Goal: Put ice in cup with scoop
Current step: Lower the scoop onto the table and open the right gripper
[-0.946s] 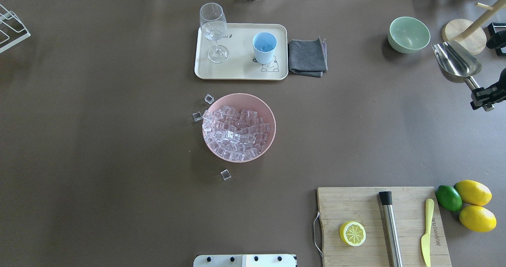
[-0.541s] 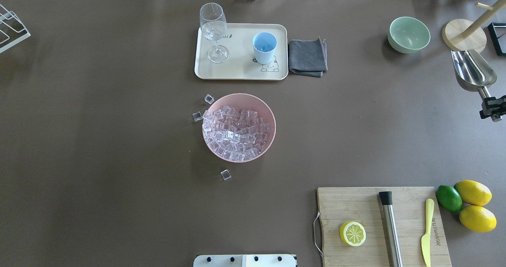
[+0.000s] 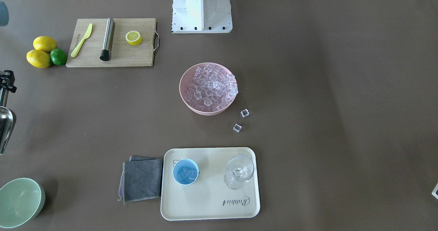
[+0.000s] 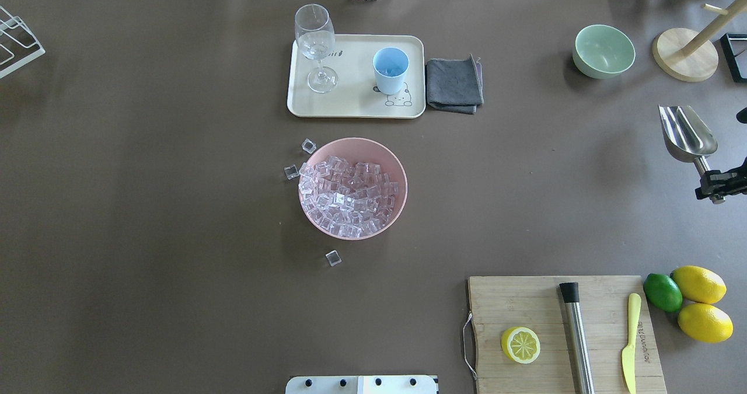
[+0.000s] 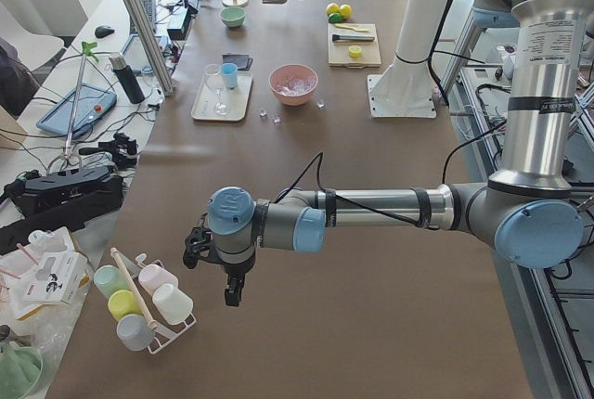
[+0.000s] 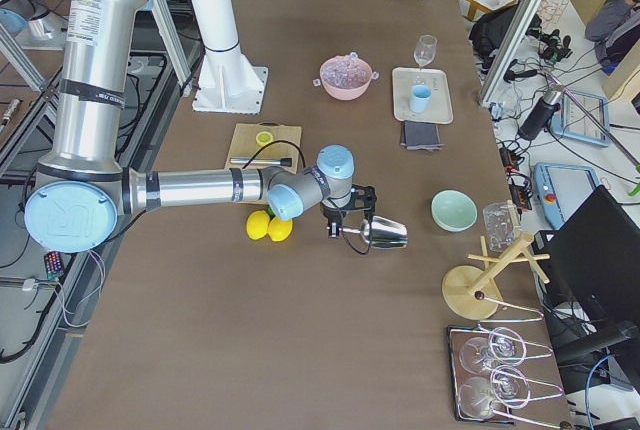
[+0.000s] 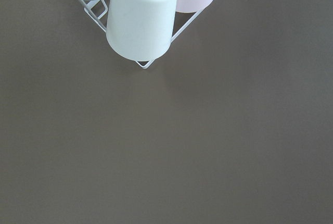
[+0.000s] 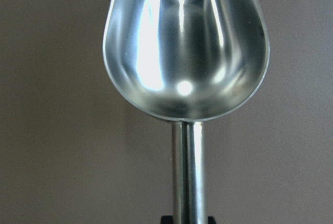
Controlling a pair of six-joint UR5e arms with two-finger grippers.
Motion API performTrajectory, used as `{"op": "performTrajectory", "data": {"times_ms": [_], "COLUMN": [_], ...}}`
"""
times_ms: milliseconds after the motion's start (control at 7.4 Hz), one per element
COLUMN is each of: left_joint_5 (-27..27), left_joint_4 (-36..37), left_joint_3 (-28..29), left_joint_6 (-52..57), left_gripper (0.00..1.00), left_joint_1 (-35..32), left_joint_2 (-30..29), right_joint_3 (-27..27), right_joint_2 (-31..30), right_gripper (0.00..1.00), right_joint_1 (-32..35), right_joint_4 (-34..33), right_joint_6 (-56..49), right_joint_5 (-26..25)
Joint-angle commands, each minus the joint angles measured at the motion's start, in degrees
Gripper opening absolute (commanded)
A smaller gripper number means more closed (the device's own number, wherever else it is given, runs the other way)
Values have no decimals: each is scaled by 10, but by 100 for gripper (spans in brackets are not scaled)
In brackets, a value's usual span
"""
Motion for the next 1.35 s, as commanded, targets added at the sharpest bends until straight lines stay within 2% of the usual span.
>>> {"op": "performTrajectory", "data": {"times_ms": [0,676,811,946,1081,1216], "left_joint_5": [0,0,0,1,1,1], "left_joint_4": [0,0,0,0,0,0], "left_joint_3": [2,4,4,5,5,4], "left_joint_6": [0,0,0,0,0,0], "left_gripper": [99,99,99,99,99,99], "left_joint_1": [0,1,1,1,1,1], "left_joint_2": [-1,-3,-4,-4,-4,-4], "right_joint_3": [-18,-37,-39,-40,-36,-31], "right_joint_2": [5,9,11,11,10,9], "right_gripper": [0,0,34,74,100,100], "right_joint_1": [-12,-17,-17,-17,-17,-17], "right_joint_4": [0,1,1,2,2,0], "right_joint_6": [0,-6,-3,-1,-6,-6], "right_joint_5": [2,2,2,2,9,20]}}
